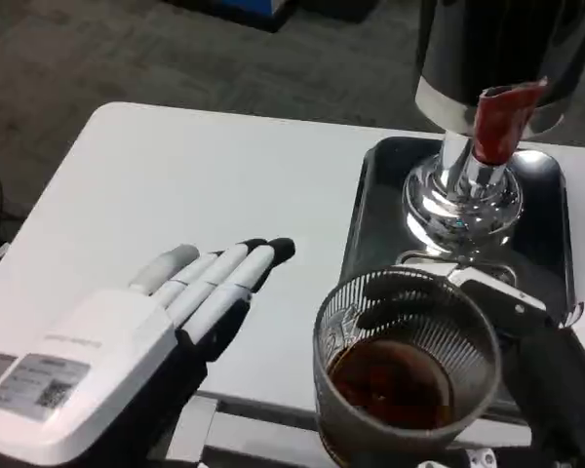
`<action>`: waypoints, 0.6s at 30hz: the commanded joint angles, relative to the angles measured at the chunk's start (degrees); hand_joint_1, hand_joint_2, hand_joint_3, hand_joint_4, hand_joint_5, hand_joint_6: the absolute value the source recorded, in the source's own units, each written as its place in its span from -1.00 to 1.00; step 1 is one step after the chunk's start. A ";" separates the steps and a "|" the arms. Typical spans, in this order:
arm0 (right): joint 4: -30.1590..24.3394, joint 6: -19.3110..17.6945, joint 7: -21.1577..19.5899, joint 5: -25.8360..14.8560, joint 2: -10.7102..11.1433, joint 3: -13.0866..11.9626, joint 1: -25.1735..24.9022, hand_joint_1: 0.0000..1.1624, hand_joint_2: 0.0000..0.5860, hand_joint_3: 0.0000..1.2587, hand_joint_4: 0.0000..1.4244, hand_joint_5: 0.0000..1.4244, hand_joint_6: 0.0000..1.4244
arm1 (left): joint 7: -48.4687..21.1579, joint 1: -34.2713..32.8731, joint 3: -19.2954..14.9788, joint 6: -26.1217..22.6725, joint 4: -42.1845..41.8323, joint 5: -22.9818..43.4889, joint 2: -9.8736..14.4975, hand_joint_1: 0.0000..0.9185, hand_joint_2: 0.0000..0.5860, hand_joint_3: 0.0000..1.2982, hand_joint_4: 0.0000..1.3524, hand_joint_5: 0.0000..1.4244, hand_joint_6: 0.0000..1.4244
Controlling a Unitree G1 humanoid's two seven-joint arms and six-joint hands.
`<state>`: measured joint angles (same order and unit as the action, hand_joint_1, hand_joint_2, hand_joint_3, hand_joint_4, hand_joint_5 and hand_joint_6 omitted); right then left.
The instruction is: Grasp the cup under the faucet to collect the drink, then remove the cup.
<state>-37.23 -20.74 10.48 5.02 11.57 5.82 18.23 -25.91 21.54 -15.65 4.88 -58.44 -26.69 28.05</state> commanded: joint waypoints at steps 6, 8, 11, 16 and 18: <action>-1.01 1.20 -0.01 3.23 -1.28 4.58 -4.16 0.50 -0.41 -0.06 -0.13 0.02 -0.16 | -0.07 4.48 -11.35 4.59 -0.64 6.77 -0.60 -1.00 -0.96 -0.96 -1.00 -0.93 -1.00; -0.85 1.62 -0.17 4.46 -1.58 5.58 -5.02 0.50 -0.41 -0.06 -0.13 0.02 -0.16 | -0.19 5.60 -12.93 5.91 -0.12 8.14 -0.76 -1.00 -0.96 -0.96 -1.00 -0.93 -1.00; -0.59 2.11 -0.27 5.90 -1.96 6.72 -5.85 0.49 -0.42 -0.06 -0.13 0.02 -0.16 | -0.21 6.64 -13.96 7.46 0.73 9.25 -1.01 -1.00 -0.97 -0.96 -1.00 -0.93 -1.00; -0.14 2.29 -0.32 7.46 -2.39 8.13 -6.09 0.49 -0.42 -0.06 -0.13 0.02 -0.15 | -0.47 6.98 -13.52 8.86 1.67 9.08 -0.97 -1.00 -0.97 -0.96 -1.00 -0.93 -1.00; 0.06 2.27 -0.28 7.91 -2.53 8.52 -6.07 0.48 -0.42 -0.06 -0.13 0.02 -0.15 | -0.38 6.88 -13.36 9.00 2.08 8.90 -1.09 -1.00 -0.97 -0.96 -1.00 -0.93 -1.00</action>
<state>-36.52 -18.00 10.73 12.69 9.68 13.21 12.50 -25.91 27.63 -28.76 13.17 -57.14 -18.06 27.02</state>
